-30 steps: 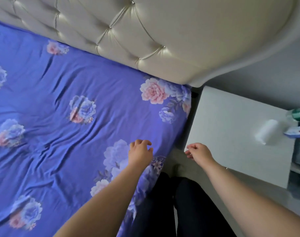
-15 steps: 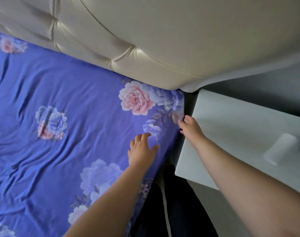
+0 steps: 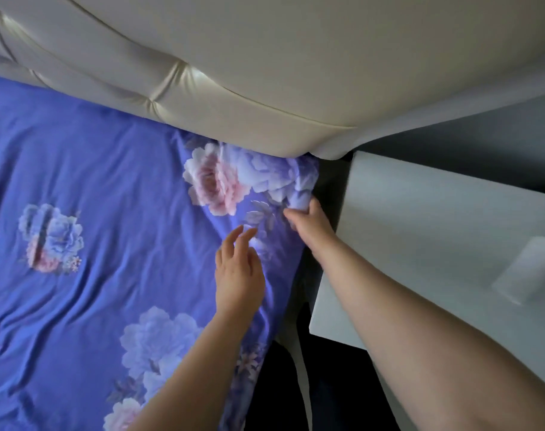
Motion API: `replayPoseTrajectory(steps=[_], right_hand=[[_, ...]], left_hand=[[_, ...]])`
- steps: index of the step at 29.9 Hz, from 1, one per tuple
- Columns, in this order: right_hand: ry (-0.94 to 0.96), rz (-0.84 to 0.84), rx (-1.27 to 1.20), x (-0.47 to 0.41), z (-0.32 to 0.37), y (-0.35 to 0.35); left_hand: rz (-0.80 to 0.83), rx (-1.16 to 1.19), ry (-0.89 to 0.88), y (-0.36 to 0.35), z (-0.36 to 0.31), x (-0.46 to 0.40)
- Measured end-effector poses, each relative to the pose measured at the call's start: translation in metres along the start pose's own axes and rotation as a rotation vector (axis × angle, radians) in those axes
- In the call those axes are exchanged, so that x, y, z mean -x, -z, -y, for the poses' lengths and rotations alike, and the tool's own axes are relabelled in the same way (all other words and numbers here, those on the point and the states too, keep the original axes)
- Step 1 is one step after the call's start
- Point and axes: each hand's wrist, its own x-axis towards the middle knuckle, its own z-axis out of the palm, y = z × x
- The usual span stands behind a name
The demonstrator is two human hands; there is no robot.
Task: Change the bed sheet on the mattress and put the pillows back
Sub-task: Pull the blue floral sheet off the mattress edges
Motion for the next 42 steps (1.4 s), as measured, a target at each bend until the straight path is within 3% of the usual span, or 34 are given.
replayPoseTrajectory(steps=[5,8,10,12,16,20,22,28,31,37,39,42], right_hand=[[0.455,0.246,0.468,0.071,-0.016,-0.054],[0.488,0.193,0.592,0.094,-0.01,-0.074],[0.506,0.335,0.415,0.096,-0.006,-0.08],[0.412,0.41,0.178,0.086,-0.001,-0.074],[0.203,0.162,0.021,0.056,-0.007,-0.045],[-0.203,0.236,-0.157,0.027,-0.009,-0.04],[-0.306,0.269,-0.261,0.018,-0.009,-0.044],[-0.152,0.218,-0.264,0.009,0.005,-0.043],[-0.21,0.14,-0.255,0.004,0.007,-0.038],[-0.307,0.404,-0.231,-0.001,0.012,-0.043],[-0.248,0.285,-0.219,-0.002,0.011,-0.046],[-0.061,-0.062,-0.114,0.003,0.008,-0.038]], left_hand=[[0.015,-0.316,-0.348,0.04,-0.025,-0.04],[0.1,-0.571,-0.288,0.057,-0.023,-0.06],[0.074,-0.591,-0.212,0.063,-0.012,-0.065],[0.028,-0.569,-0.168,0.069,-0.002,-0.068],[0.0,-0.584,-0.136,0.08,0.015,-0.069],[-0.034,-0.565,-0.125,0.082,0.025,-0.065],[-0.034,-0.544,-0.113,0.083,0.027,-0.064],[-0.007,-0.486,-0.041,0.086,0.027,-0.066],[-0.005,-0.478,-0.021,0.085,0.025,-0.066],[-0.015,-0.477,-0.025,0.083,0.025,-0.067],[-0.017,-0.471,-0.022,0.083,0.025,-0.068],[0.019,-0.463,-0.01,0.077,0.024,-0.068]])
